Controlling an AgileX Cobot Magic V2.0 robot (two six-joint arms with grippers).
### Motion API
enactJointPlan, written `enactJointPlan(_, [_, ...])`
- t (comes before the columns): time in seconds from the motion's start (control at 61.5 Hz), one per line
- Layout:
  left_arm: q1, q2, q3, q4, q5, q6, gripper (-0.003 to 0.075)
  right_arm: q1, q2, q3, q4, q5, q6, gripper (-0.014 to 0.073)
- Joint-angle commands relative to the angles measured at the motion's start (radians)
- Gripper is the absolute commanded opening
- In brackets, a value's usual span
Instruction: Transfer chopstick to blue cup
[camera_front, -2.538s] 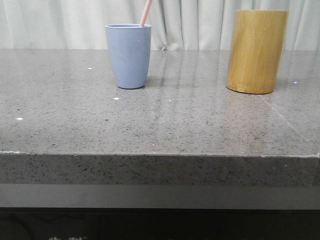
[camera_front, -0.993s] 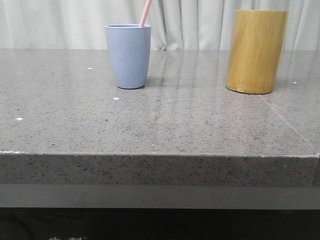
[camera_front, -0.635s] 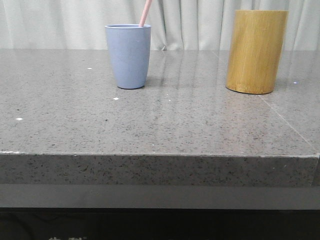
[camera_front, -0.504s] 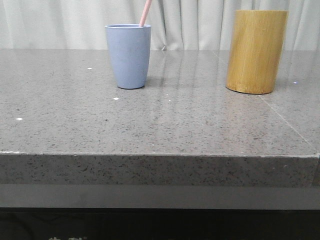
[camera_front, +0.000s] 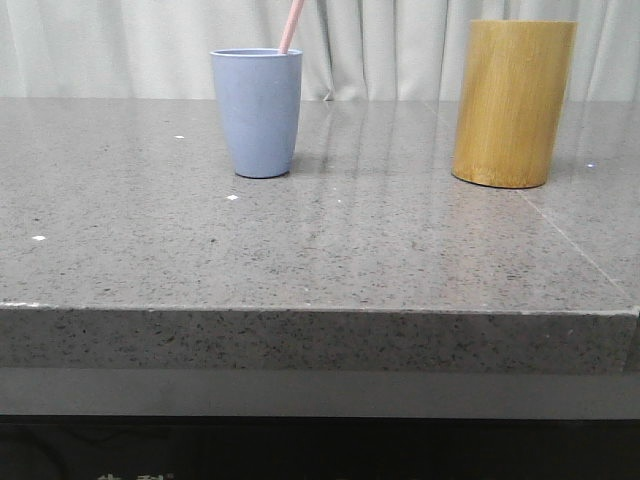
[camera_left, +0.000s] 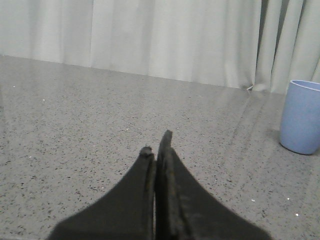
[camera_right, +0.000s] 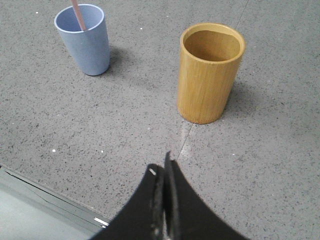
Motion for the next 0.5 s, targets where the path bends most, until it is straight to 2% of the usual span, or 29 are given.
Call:
enactJointPlan(0.0, [0.004, -0.024, 0.014, 0.002, -0.077, -0.012, -0.0019, -0.005, 0.000, -0.022, 0.007, -0.060, -0.005, -0.0067])
enactJointPlan(0.488, [-0.024, -0.025, 0.014, -0.007, -0.088, -0.012, -0.0019, -0.005, 0.000, -0.022, 0.007, -0.060, -0.005, -0.0067])
